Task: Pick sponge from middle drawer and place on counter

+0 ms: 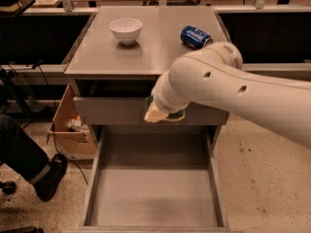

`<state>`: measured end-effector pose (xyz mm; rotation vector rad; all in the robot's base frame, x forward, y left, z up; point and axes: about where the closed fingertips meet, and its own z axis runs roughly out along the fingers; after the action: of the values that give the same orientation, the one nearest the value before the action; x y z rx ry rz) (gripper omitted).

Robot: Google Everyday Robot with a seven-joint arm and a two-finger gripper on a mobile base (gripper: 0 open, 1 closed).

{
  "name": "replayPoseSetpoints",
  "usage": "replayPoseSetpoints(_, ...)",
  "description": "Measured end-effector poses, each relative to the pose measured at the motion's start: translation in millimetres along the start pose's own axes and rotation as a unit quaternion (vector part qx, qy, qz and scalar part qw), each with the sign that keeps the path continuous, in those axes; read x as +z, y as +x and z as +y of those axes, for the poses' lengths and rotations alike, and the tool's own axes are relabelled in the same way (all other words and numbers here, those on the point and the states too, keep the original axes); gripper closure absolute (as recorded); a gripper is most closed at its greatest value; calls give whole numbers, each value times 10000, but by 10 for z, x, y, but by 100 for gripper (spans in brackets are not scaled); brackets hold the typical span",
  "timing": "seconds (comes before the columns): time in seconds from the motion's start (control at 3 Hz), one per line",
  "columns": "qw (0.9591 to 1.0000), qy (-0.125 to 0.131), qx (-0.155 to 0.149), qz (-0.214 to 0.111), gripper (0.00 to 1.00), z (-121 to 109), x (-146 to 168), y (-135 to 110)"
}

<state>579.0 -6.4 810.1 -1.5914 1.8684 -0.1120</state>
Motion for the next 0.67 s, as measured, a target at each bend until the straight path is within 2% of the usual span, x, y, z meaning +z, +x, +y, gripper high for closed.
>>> replayPoseSetpoints(0.33, 9998, 194, -71, 52, 100, -92, -196, -68)
replayPoseSetpoints(0.67, 9998, 192, -71, 52, 100, -91, -195, -68)
